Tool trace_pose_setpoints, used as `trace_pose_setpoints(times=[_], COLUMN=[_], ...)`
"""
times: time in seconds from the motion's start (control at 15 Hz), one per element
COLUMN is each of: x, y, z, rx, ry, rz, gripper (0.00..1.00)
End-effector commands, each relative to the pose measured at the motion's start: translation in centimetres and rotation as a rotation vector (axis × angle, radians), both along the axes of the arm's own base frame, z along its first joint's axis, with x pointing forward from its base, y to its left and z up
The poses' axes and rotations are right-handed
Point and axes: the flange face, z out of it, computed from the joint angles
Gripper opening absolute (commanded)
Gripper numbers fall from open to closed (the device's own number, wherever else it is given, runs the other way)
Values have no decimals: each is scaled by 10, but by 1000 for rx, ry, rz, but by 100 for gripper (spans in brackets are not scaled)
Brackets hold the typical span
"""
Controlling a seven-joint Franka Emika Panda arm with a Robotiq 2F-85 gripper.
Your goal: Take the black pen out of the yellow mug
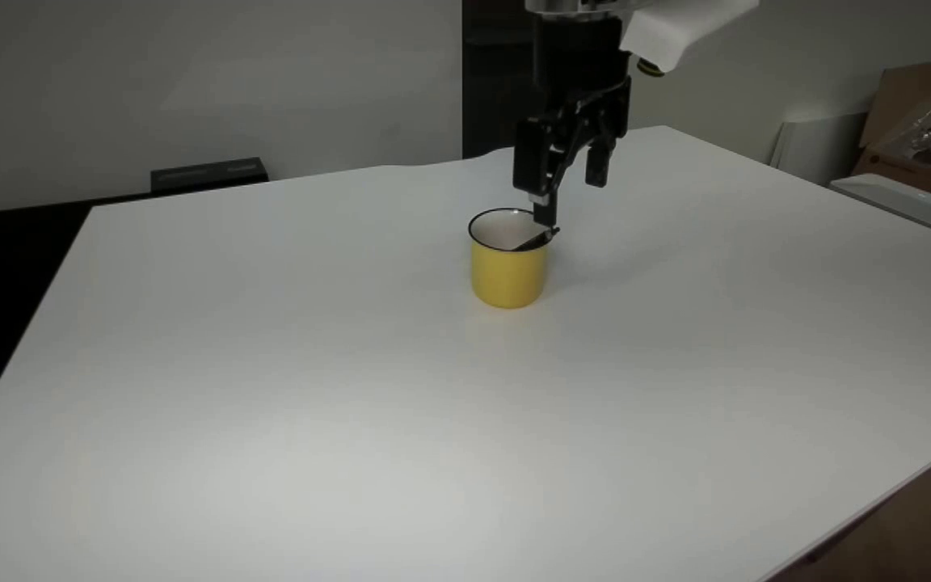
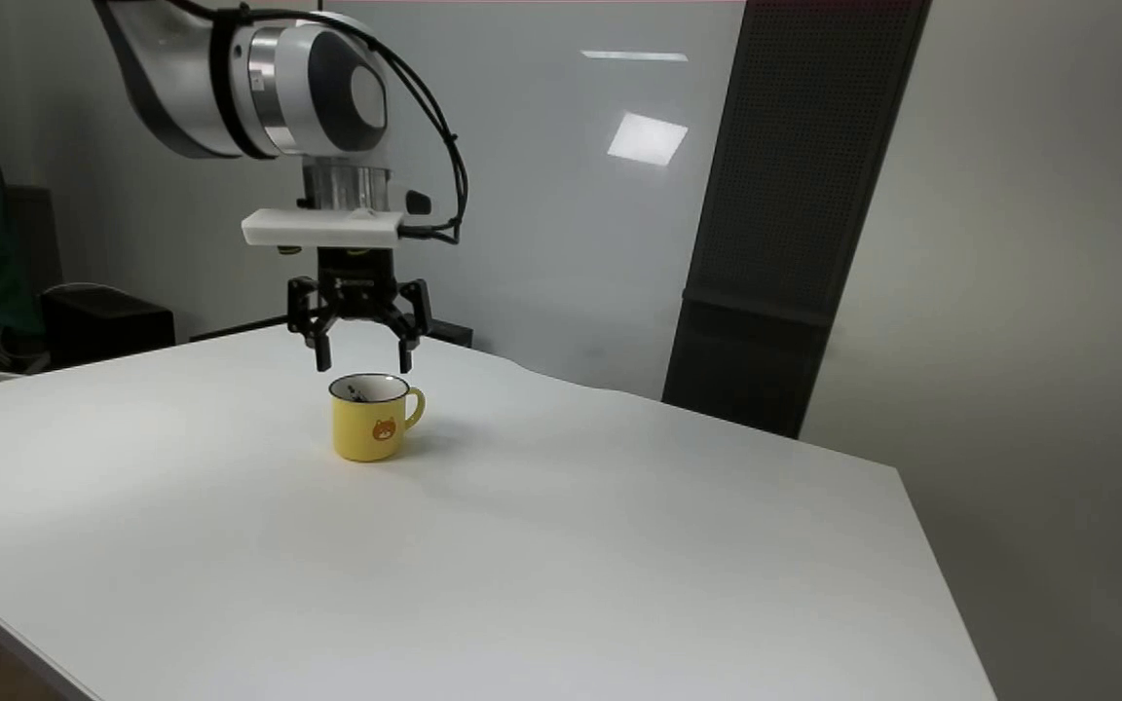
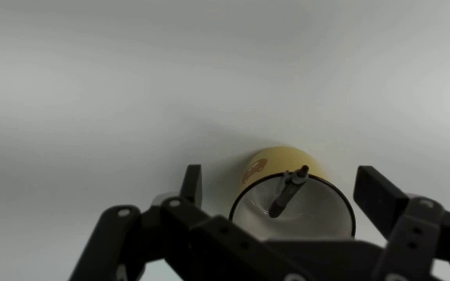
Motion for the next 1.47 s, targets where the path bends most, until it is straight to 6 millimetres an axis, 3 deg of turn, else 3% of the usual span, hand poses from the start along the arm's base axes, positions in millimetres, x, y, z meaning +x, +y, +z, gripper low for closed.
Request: trace_pose_setpoints(times=[0.0,0.13,0.2,0.33,1.0,1.4], x=[15,17,17,17,5,-5], y=[7,11,12,14,13,1], z=[-7,-11,-13,-14,-16,7], rx=[-4,-2,0,10,80,76], ry=[3,11,15,23,102,90], rz=[3,12,15,19,-15,-39], gripper=[100,97,74,69,0,1])
